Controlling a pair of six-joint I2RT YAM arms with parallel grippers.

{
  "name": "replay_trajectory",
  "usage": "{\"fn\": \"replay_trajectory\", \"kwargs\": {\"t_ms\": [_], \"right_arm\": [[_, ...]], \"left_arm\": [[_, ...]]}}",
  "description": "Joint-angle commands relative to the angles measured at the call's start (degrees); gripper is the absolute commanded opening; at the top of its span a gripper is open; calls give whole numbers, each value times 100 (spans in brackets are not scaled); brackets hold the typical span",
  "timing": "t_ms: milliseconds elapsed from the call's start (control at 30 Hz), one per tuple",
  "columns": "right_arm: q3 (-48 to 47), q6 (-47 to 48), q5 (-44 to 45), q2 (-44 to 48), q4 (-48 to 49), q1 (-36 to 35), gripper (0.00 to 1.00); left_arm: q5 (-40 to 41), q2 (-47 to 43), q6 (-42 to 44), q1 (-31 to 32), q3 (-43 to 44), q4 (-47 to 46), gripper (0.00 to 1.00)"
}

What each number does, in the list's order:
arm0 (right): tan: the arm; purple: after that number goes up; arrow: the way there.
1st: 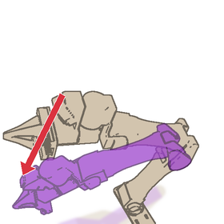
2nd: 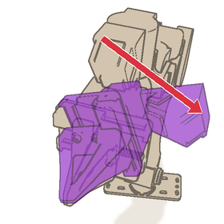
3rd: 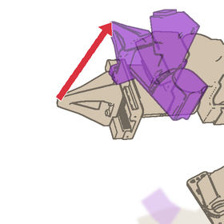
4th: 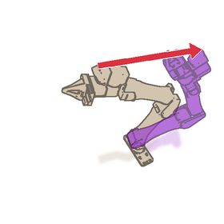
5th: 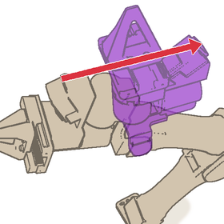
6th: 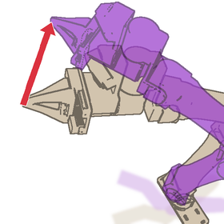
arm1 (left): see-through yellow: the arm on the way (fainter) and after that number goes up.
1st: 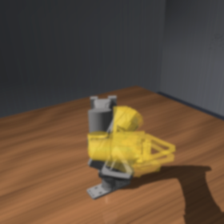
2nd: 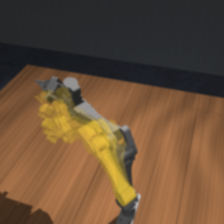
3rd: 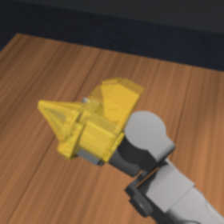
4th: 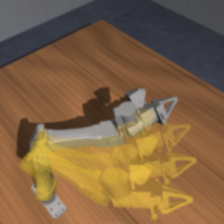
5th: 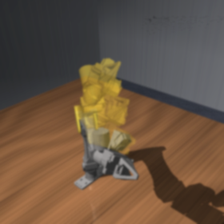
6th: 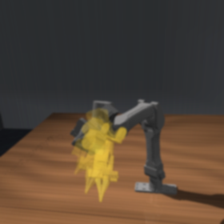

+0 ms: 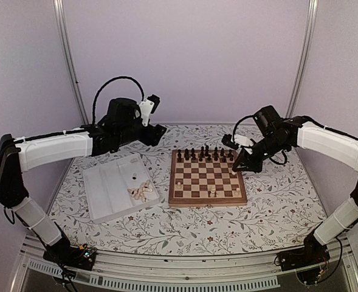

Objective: Set up the chess pieces on the board
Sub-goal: Place the chess piece on the chessboard.

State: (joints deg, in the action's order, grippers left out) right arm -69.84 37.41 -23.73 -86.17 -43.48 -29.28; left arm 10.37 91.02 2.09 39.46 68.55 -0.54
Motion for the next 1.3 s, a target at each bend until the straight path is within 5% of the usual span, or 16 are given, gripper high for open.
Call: {"fn": "replay_trajectory", "kwargs": {"t_ms": [0,233,1267], "right_arm": [[-240,58,416,-393,-145,-240,0],[-223,18,714,-873,-208,-417,1],[-180,-291,626,-1634,273,-920,3]], "left_arm": [[-615,159,-529,-47,268,705,79],[-885,454,-1120,-351,507,1063,87],[-1090,608,-1121,-448,616,1227,84]]}}
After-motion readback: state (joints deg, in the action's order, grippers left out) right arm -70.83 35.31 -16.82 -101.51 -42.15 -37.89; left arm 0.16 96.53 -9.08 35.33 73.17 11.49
